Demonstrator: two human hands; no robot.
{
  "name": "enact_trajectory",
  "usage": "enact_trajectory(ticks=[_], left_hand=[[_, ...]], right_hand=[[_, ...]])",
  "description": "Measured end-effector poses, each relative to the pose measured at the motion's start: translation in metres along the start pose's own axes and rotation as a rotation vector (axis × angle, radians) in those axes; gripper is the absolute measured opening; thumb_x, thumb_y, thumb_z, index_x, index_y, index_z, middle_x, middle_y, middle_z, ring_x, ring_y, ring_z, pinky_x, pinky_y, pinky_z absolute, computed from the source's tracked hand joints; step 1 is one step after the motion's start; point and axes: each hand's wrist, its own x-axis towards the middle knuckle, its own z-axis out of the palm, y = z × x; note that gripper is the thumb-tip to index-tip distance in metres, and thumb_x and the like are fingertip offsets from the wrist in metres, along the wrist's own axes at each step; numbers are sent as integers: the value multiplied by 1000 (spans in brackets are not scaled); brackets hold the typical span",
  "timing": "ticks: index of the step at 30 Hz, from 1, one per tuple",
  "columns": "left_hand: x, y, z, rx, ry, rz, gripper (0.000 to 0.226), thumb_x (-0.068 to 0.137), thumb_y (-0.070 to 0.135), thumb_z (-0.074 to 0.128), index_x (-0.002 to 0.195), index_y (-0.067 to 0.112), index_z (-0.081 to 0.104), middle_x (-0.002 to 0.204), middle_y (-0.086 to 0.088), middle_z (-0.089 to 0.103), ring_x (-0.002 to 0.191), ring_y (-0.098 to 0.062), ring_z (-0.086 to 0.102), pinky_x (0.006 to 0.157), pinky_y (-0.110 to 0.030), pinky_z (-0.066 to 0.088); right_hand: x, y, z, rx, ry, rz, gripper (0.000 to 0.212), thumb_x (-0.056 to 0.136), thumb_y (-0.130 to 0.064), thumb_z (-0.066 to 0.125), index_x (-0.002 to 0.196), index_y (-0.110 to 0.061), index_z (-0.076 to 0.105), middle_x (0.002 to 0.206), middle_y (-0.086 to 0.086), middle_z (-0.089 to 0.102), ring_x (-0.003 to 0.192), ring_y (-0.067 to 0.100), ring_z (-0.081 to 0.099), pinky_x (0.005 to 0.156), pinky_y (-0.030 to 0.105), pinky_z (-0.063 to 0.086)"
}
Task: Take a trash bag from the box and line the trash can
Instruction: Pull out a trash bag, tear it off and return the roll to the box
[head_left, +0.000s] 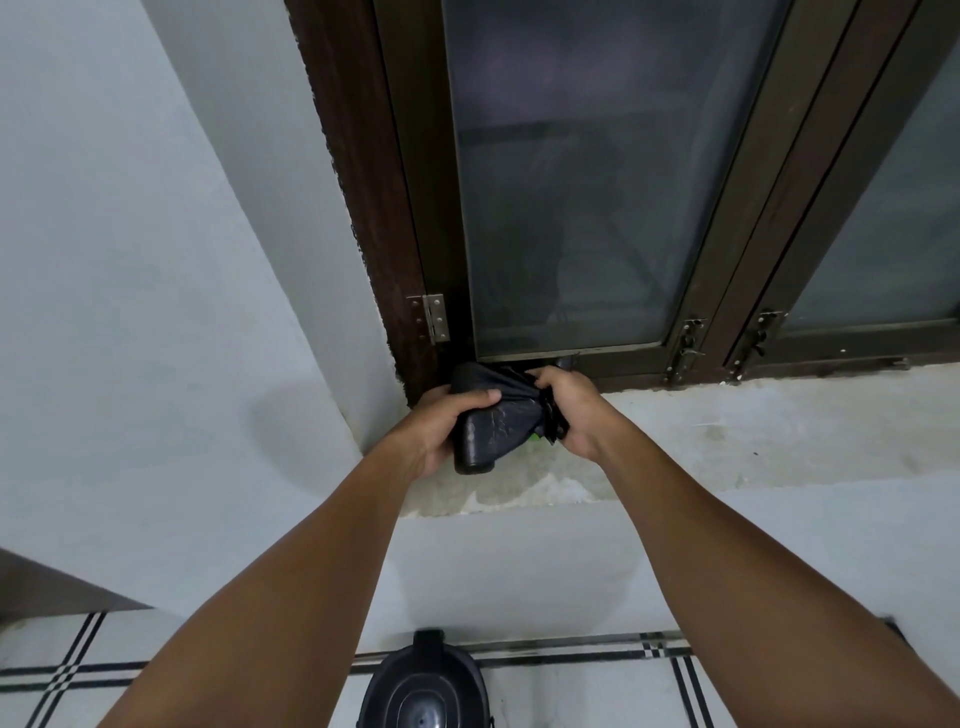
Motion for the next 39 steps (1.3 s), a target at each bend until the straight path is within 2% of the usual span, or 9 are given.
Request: enact_trajectory(ticks=[5, 10, 14, 17, 20, 22, 25, 30, 39], left_hand=[[-1, 1, 5, -6, -9, -37, 40, 85, 24, 78, 122, 11, 69, 113, -14, 77, 101, -29, 74, 84, -38, 58], [-6, 3, 1, -77, -46, -85, 44, 86, 26, 59, 127, 12, 67, 123, -15, 73, 115, -33, 67, 99, -44, 52], [-6, 0, -3, -79, -97, -72, 49, 86, 15, 48, 133, 10, 61, 128, -18, 69, 118, -37, 64, 103, -51, 51], [-2, -4, -4, -28, -120, -24, 51, 83, 15, 64, 134, 8, 61, 132, -21, 67, 122, -40, 64, 105, -53, 51], [-1, -4, -5, 12, -46, 17, 61, 75, 25, 84, 131, 9, 64, 122, -18, 73, 113, -35, 70, 90, -42, 58], [-2, -4, -4, 42, -8, 19, 66, 71, 31, 89, 129, 12, 65, 116, -14, 76, 106, -33, 73, 81, -38, 58], [-1, -2, 0, 52, 13, 6, 60, 73, 30, 90, 126, 14, 66, 110, -11, 78, 102, -31, 75, 84, -42, 60], [-1, 0, 9, 48, 39, 64, 57, 75, 26, 89, 126, 18, 64, 110, -9, 78, 102, -28, 75, 97, -47, 58], [-7, 7, 3, 2, 206, -45, 39, 82, 32, 64, 119, 19, 64, 112, -14, 73, 102, -35, 69, 81, -41, 55]], right_hand=[[6, 6, -5, -140, -214, 43, 99, 55, -54, 98, 134, -10, 60, 120, 11, 76, 107, 27, 75, 102, 47, 57], [8, 11, -15, -243, -250, -25, 61, 70, -35, 94, 120, -6, 73, 111, 11, 79, 107, 27, 75, 105, 44, 54], [7, 14, -17, -158, -153, 18, 71, 69, -36, 91, 128, -9, 61, 114, 12, 77, 99, 26, 76, 73, 35, 61], [4, 10, -18, -36, -145, 33, 28, 89, -24, 71, 110, -6, 68, 107, 14, 74, 89, 26, 69, 73, 37, 55], [0, 6, -18, 108, -136, 47, 17, 95, -16, 62, 105, -5, 69, 99, 16, 73, 89, 28, 69, 89, 43, 58], [0, 5, -17, 138, -132, 40, 9, 97, -12, 60, 98, -7, 67, 93, 14, 73, 80, 25, 71, 74, 37, 60], [0, 5, -13, 130, -153, 22, 10, 99, -14, 61, 92, -11, 68, 95, 12, 74, 79, 22, 74, 67, 32, 57], [-2, 7, -13, 125, -280, -42, 45, 91, -24, 79, 131, -6, 66, 124, 18, 74, 116, 31, 71, 102, 44, 56], [5, 12, -27, 152, -19, -87, 18, 103, -11, 59, 110, -13, 76, 120, 17, 74, 108, 31, 71, 87, 42, 57]])
